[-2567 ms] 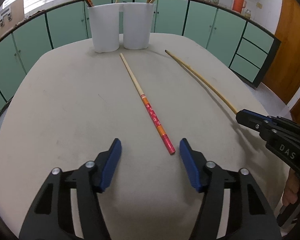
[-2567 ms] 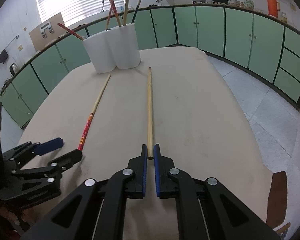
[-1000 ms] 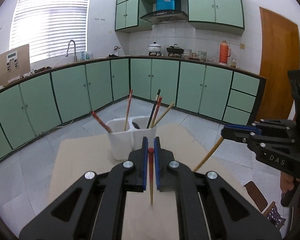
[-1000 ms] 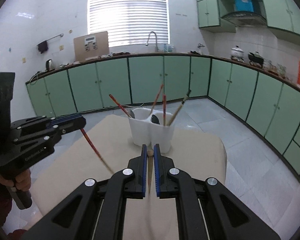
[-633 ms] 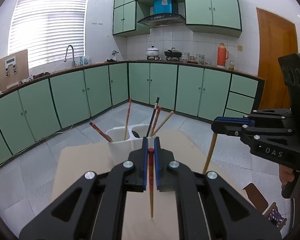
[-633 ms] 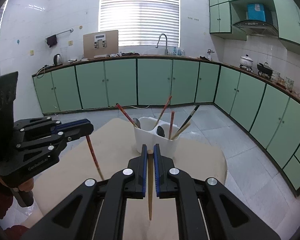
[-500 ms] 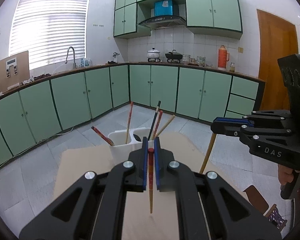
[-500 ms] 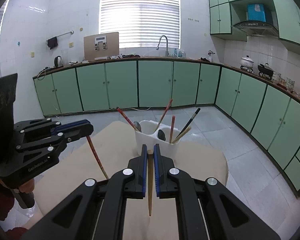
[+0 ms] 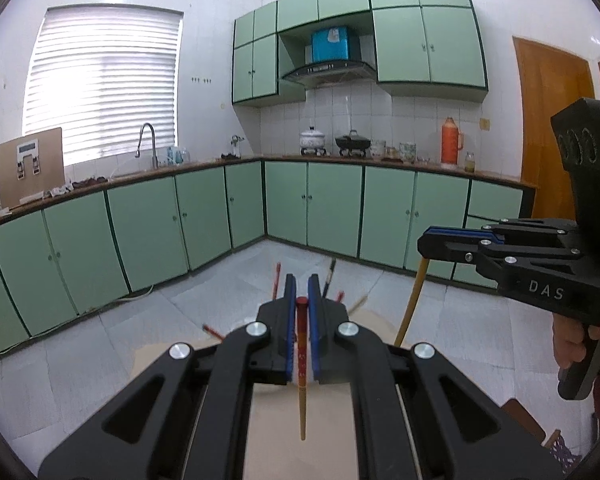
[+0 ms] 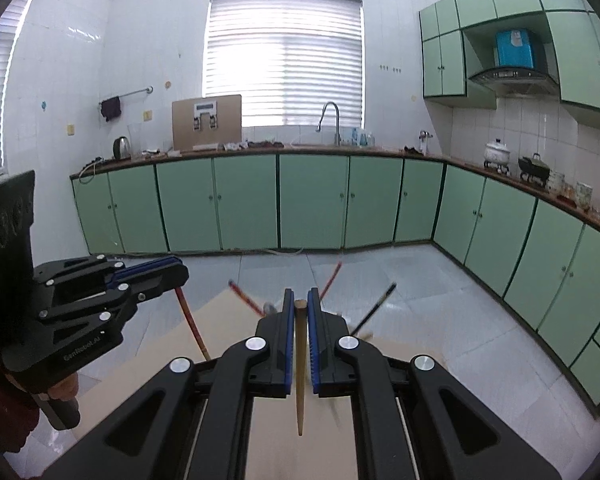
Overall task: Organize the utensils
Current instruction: 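Carry both chopsticks over the white holder and open both tools to drop them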
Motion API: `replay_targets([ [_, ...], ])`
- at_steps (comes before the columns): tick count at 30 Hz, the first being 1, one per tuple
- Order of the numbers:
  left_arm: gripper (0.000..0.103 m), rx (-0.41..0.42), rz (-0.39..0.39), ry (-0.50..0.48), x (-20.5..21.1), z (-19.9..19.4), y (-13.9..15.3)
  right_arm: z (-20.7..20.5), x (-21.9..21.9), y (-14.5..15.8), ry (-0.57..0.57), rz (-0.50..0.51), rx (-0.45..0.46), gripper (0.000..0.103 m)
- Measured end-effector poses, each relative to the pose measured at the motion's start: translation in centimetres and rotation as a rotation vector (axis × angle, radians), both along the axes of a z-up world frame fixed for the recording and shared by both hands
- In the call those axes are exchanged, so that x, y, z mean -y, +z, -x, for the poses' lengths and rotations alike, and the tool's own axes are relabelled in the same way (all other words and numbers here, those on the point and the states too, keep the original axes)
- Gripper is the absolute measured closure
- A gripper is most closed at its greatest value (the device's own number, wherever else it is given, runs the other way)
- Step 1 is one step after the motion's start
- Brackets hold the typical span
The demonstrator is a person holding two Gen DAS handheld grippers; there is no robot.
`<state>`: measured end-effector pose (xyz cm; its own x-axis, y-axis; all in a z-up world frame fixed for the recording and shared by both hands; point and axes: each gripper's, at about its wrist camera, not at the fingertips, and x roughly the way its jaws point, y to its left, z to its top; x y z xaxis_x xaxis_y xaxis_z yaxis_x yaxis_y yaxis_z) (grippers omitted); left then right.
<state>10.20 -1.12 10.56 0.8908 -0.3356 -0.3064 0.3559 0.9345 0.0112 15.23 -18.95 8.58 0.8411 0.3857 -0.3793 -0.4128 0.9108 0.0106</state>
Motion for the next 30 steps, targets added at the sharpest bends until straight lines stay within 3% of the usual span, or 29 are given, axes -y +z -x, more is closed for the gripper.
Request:
replay_targets([
  [10, 0.098, 0.103, 0.016, 0.039, 0.8, -4.9, 5.2, -5.6, -0.1, 5.2, -0.002, -0.074, 0.078, 0.096],
  [15, 0.098, 0.139, -0.002, 0.066, 1.9, -8.5, 6.2, -9.2, -0.2, 5.7, -0.038, -0.061, 0.094, 0.096],
  [21, 0.098, 0.107, 0.004, 0.08, 2.9, -13.1, 4.7, -13.7, -0.3, 3.3, -0.07, -0.049, 0.062, 0.096],
  [30, 0.098, 0.002, -0.028, 0.106, 3.1, -18.2, -0.9, -17.3, -0.9, -2.4, -0.067, -0.025, -0.023, 0.096],
])
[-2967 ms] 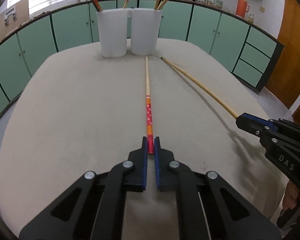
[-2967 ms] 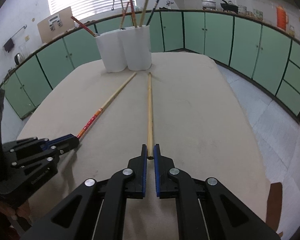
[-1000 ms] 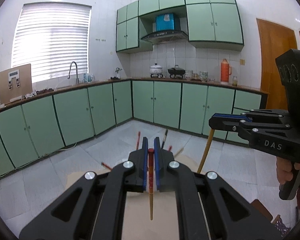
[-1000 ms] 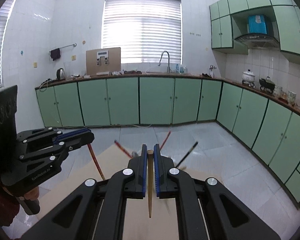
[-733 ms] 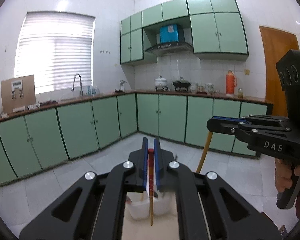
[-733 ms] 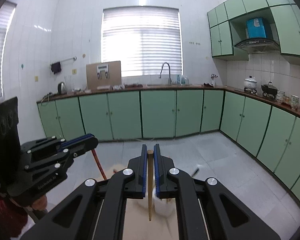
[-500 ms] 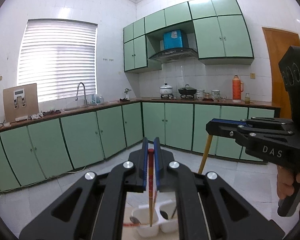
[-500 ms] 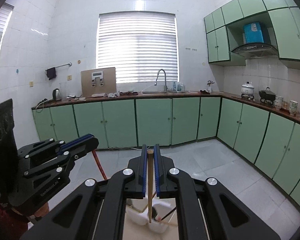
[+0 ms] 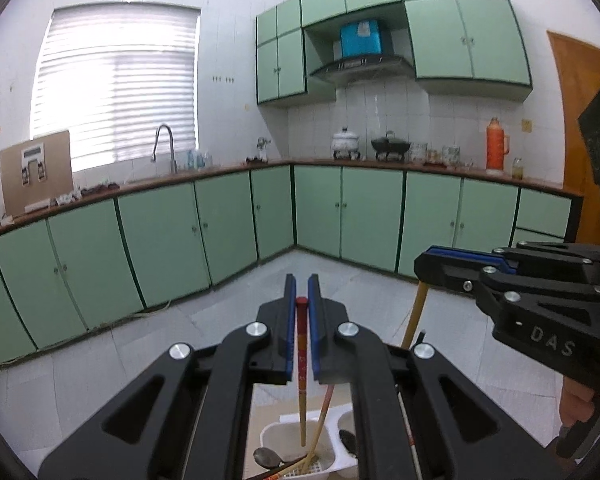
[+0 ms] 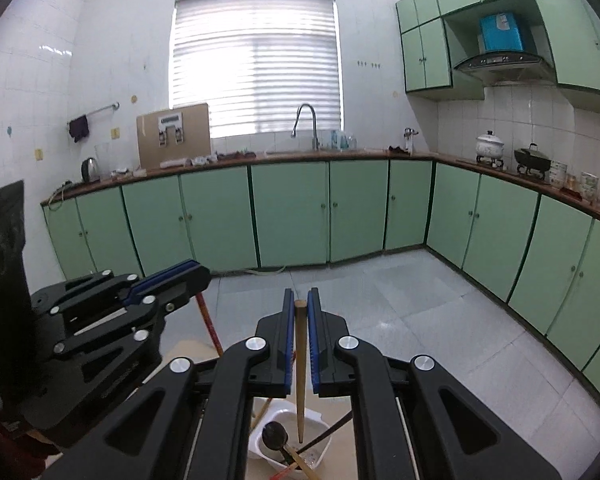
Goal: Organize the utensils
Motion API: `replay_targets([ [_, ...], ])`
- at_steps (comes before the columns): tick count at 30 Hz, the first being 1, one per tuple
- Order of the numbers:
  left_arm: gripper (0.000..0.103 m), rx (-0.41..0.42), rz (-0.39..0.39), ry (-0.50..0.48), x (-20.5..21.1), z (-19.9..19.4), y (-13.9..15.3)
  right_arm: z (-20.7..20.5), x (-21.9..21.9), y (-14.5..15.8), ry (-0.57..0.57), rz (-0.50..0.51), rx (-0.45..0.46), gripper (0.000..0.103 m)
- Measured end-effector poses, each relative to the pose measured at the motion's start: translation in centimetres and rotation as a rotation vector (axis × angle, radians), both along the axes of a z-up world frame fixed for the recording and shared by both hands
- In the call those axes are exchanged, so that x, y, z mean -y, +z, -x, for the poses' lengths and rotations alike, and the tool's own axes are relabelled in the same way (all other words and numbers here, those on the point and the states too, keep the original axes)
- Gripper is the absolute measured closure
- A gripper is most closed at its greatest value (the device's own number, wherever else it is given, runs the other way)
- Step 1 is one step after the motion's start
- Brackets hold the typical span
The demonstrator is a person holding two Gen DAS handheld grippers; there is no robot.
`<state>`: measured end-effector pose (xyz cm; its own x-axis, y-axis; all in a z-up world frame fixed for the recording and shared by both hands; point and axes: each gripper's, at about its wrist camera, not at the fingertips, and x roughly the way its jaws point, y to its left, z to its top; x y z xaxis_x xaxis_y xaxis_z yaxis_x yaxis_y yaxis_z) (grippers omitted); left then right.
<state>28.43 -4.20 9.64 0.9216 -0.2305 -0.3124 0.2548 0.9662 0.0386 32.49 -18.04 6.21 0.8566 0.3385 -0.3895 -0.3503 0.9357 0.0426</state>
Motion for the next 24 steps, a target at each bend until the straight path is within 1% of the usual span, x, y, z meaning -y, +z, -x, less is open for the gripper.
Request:
replay_targets([
  [5, 0.098, -0.049, -0.02, 0.005, -0.3, -1.3, -2.5, -0.7, -0.3, -2.3, 0.01, 0.007, -0.047, 0.096],
  [10, 0.098, -0.094, -0.028, 0.008, -0.7, -2.0, -4.3, -1.1, -0.4, -4.2, 0.013, 0.018, -0.088, 0.096],
  [15, 0.097, -0.126, -0.035, 0.009, -1.1, -2.1, -5.7, -0.9, -0.3, -5.2, 0.009, 0.024, -0.116, 0.096],
  [19, 0.095, -0.144, -0.043, 0.012, -1.3, -2.0, -6.4, -0.6, 0.1, -5.4, -0.002, 0.023, -0.119, 0.095],
  [22, 0.095, -0.153, -0.037, 0.017, -1.7, -1.7, -6.5, -0.3, 0.5, -5.0, -0.013, 0.017, -0.11, 0.092],
  [23, 0.092, -0.152, -0.035, 0.021, -1.9, -1.5, -6.4, 0.0, 0.7, -4.7, -0.018, 0.014, -0.101, 0.089],
  [24, 0.086, -0.148, -0.033, 0.026, -2.1, -1.3, -6.2, 0.2, 0.9, -4.5, -0.024, 0.011, -0.093, 0.083],
])
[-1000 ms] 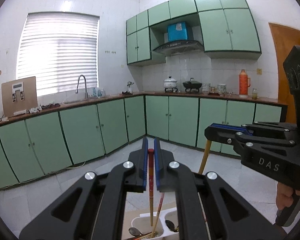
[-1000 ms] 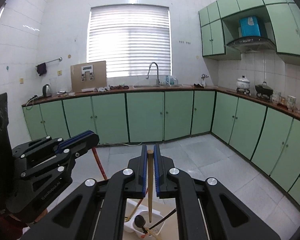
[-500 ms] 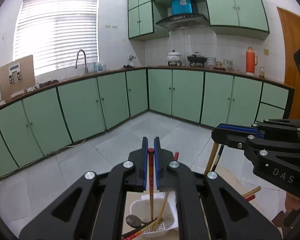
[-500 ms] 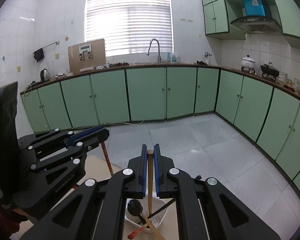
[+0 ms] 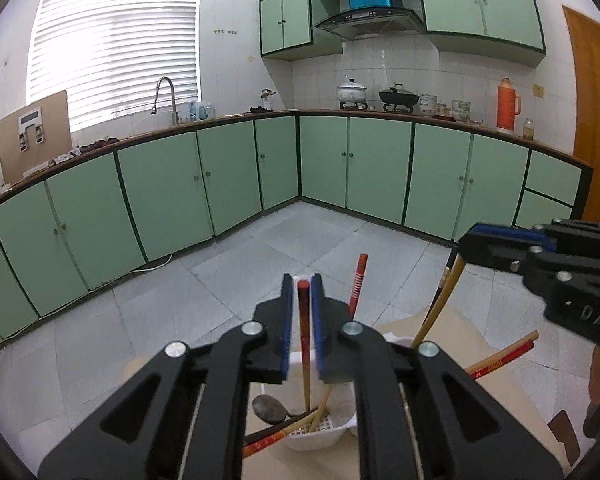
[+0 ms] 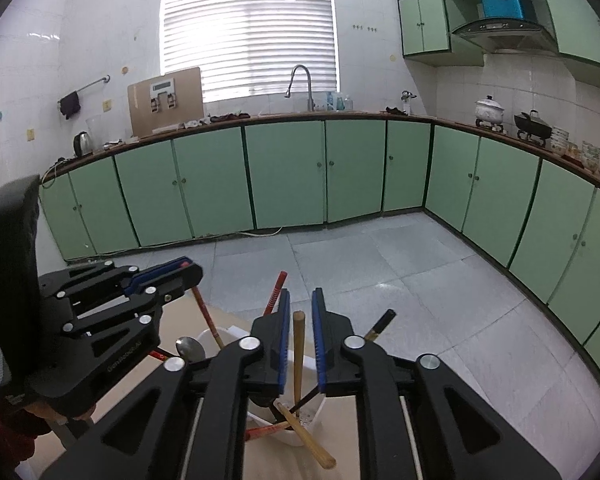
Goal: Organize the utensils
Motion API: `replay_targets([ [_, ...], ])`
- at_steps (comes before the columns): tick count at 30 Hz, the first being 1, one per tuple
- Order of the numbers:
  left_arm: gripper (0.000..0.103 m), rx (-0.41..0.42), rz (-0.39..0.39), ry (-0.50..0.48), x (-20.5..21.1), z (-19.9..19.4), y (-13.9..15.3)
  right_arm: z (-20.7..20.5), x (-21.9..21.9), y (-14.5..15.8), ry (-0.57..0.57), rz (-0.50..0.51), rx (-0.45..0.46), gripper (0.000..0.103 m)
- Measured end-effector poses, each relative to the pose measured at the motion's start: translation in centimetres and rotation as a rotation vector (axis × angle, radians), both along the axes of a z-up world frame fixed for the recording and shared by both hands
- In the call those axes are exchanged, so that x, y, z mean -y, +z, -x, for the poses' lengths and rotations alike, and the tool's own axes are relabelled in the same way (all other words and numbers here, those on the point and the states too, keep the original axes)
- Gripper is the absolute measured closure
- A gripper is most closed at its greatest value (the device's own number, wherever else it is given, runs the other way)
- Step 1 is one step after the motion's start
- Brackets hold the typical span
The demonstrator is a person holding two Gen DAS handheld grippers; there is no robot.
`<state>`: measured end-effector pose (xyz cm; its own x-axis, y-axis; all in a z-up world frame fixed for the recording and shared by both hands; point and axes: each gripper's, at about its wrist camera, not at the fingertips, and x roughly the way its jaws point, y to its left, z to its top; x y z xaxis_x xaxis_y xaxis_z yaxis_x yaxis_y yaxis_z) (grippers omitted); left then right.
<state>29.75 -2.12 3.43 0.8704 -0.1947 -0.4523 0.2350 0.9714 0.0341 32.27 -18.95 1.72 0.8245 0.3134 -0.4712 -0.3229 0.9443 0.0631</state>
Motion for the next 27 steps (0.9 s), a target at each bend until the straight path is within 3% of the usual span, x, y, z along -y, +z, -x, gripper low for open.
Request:
replay_targets([
  [3, 0.064, 0.017, 0.01, 0.017, -0.3, 0.8, 0.6, 0.9, 0.6, 0.7, -0.023, -0.01, 0.025, 0.068],
  [7, 0.057, 0.041, 0.019, 0.03, -0.7, 2.1, 1.6, 2.0, 1.4, 1.2, -0.047, -0.023, 0.042, 0.057],
  [15, 0.025, 0.092, 0.036, 0.048, -1.7, 6.6, 2.7, 6.7, 2.7, 1.7, -0.106, -0.022, 0.099, 0.029],
  [23, 0.011, 0.113, 0.055, 0.051, -2.4, 12.4, 2.7, 11.2, 2.8, 1.6, -0.127, -0.065, 0.122, 0.008],
  [27, 0.008, 0.105, 0.066, 0.06, -2.6, 14.6, 2.4, 13.5, 2.7, 1.2, -0.131, -0.086, 0.115, 0.006],
])
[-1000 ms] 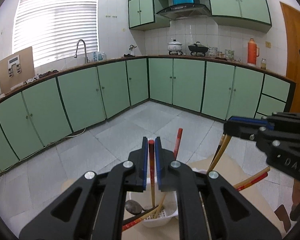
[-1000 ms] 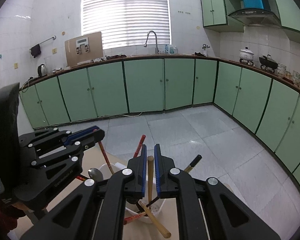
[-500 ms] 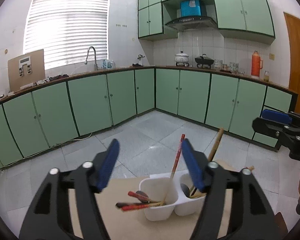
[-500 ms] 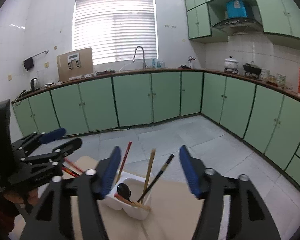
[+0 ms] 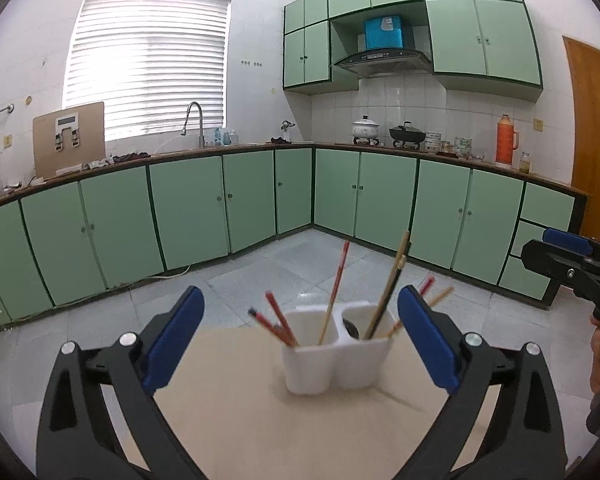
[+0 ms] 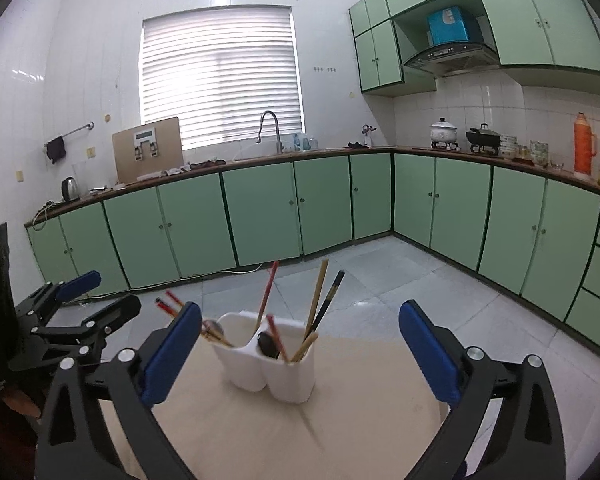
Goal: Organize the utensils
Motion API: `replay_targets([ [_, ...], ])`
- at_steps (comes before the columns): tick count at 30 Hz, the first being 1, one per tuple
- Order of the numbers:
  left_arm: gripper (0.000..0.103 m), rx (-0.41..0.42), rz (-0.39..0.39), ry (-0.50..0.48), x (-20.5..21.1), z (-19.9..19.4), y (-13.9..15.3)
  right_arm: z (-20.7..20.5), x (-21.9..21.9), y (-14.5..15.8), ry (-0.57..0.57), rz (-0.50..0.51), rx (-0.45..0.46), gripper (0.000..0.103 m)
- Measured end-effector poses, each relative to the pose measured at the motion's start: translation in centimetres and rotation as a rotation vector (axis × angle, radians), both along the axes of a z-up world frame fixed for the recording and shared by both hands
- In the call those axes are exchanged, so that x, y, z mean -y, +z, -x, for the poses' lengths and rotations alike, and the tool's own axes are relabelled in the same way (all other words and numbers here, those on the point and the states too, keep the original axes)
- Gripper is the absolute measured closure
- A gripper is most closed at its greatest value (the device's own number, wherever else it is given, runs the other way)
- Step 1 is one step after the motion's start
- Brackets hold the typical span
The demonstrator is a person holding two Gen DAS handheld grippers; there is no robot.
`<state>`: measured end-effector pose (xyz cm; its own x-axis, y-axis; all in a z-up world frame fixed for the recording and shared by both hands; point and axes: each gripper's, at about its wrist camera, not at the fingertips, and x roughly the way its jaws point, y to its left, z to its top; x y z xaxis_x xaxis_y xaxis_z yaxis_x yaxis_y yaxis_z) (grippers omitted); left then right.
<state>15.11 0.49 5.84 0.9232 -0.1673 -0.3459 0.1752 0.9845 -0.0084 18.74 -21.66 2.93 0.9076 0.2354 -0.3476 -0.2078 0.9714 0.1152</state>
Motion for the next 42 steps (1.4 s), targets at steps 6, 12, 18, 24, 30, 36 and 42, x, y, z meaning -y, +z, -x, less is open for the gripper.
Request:
replay_targets([
  [6, 0.005, -0.011, 0.0, 0.026, -0.7, 3.6, -0.8, 2.8, 0.1, -0.6, -0.018, -0.01, -0.007, 0.006],
  [12, 0.005, -0.01, 0.035, 0.035, -1.4, 6.7, -0.8, 5.6, -1.0, -1.4, -0.049, 0.026, -0.002, 0.006],
  [18, 0.005, -0.014, 0.032, 0.041, -1.6, 9.3, -0.4, 8.4, -2.7, -1.9, -0.018, 0.061, 0.003, 0.006],
  [24, 0.005, -0.022, 0.026, 0.056, -2.2, 11.7, -0.6, 10.2, -3.1, -1.9, -0.012, 0.038, -0.012, 0.006],
  [30, 0.005, -0.014, 0.005, 0.068, -2.3, 13.7, -0.7, 11.8, -3.8, -1.8, -0.022, 0.053, 0.001, 0.006],
  [36, 0.005, -0.003, 0.01, 0.056, -2.2, 14.9, -0.3, 13.1, -4.6, -2.0, -0.011, 0.069, 0.003, 0.006],
  [42, 0.005, 0.005, 0.009, 0.051, -2.1, 15.5, -0.1, 13.7, -5.0, -1.9, -0.009, 0.068, 0.012, 0.006],
])
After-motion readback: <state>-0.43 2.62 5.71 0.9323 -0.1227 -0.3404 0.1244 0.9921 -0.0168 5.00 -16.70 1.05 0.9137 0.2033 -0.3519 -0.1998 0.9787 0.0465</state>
